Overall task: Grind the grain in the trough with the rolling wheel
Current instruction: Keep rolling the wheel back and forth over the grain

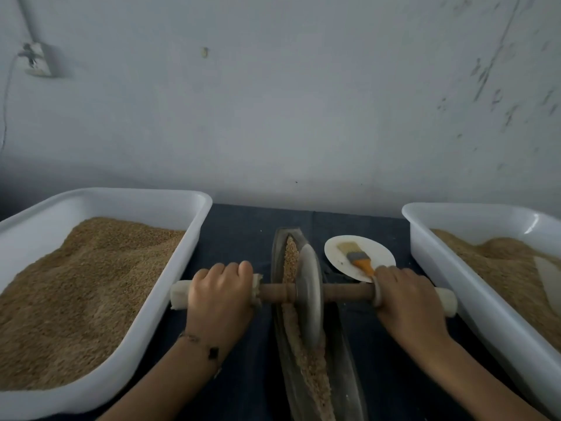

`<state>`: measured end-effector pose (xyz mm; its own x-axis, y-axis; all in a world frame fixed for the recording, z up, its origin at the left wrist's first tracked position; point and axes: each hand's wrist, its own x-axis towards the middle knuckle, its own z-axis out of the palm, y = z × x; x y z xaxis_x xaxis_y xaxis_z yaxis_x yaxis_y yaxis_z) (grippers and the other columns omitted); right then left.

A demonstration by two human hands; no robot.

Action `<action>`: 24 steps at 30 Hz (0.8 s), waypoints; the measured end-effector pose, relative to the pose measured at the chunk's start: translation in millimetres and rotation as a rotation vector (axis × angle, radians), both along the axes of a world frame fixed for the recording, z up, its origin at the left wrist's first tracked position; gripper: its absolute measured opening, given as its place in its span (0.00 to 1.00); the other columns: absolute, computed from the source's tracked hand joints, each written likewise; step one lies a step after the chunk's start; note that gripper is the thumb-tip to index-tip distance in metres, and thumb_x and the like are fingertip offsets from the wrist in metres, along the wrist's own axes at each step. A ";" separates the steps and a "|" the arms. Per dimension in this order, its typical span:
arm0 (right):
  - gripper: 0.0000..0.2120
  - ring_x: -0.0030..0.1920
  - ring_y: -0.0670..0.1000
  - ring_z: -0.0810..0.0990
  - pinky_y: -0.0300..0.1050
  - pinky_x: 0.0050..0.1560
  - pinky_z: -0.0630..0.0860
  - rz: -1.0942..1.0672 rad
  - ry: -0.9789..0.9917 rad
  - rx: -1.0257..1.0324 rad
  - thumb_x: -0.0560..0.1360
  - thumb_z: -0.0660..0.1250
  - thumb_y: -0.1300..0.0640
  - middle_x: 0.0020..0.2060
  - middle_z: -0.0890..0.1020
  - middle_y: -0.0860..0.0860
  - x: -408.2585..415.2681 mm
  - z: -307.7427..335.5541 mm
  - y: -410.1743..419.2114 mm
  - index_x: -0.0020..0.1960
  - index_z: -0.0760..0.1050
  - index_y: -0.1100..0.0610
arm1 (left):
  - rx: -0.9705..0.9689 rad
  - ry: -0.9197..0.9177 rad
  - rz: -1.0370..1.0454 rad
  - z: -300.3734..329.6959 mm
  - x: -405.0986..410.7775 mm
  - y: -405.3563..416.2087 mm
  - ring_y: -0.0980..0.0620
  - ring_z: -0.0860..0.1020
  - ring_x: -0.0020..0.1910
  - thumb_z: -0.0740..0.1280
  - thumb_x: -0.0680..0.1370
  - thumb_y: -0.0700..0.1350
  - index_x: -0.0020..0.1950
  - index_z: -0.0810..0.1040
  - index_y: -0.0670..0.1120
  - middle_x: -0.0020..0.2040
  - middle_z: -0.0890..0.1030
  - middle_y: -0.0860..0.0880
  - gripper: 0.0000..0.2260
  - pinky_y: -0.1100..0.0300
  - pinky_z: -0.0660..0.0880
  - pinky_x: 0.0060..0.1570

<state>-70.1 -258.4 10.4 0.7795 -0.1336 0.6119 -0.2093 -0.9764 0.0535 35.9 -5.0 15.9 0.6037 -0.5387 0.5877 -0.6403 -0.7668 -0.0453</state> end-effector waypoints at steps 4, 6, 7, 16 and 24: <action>0.12 0.29 0.55 0.74 0.46 0.31 0.64 -0.053 0.018 -0.036 0.62 0.77 0.65 0.29 0.77 0.53 46.5 15.1 -4.2 0.36 0.73 0.57 | 0.008 0.084 0.181 2.3 41.7 -14.7 0.54 0.71 0.34 0.69 0.71 0.49 0.39 0.66 0.50 0.35 0.75 0.53 0.11 0.60 0.64 0.35; 0.12 0.30 0.55 0.74 0.45 0.33 0.63 -0.083 0.006 -0.064 0.64 0.75 0.66 0.29 0.77 0.53 63.9 25.3 -3.4 0.35 0.72 0.57 | -0.050 0.124 0.212 0.0 54.8 -17.8 0.54 0.72 0.36 0.65 0.74 0.50 0.41 0.65 0.51 0.39 0.76 0.54 0.09 0.60 0.64 0.36; 0.12 0.30 0.55 0.74 0.45 0.33 0.62 -0.090 -0.008 -0.080 0.63 0.75 0.66 0.28 0.76 0.53 69.6 30.0 -0.9 0.35 0.72 0.57 | -0.078 0.148 0.214 -2.7 58.4 -17.3 0.53 0.72 0.36 0.64 0.74 0.50 0.40 0.65 0.50 0.39 0.77 0.53 0.09 0.60 0.63 0.36; 0.11 0.39 0.53 0.78 0.49 0.40 0.74 -0.046 0.068 -0.088 0.65 0.77 0.60 0.37 0.81 0.52 32.8 25.5 6.6 0.43 0.78 0.57 | -0.070 0.046 0.066 -2.0 21.8 -1.2 0.48 0.70 0.20 0.80 0.54 0.39 0.28 0.69 0.44 0.22 0.71 0.48 0.19 0.62 0.61 0.24; 0.17 0.31 0.54 0.76 0.48 0.30 0.73 0.116 -0.046 -0.167 0.51 0.79 0.65 0.30 0.78 0.52 -46.1 25.8 23.2 0.37 0.77 0.57 | -0.050 -0.092 -0.072 -8.5 -48.4 30.6 0.48 0.71 0.21 0.72 0.59 0.45 0.29 0.72 0.46 0.24 0.71 0.51 0.09 0.57 0.67 0.22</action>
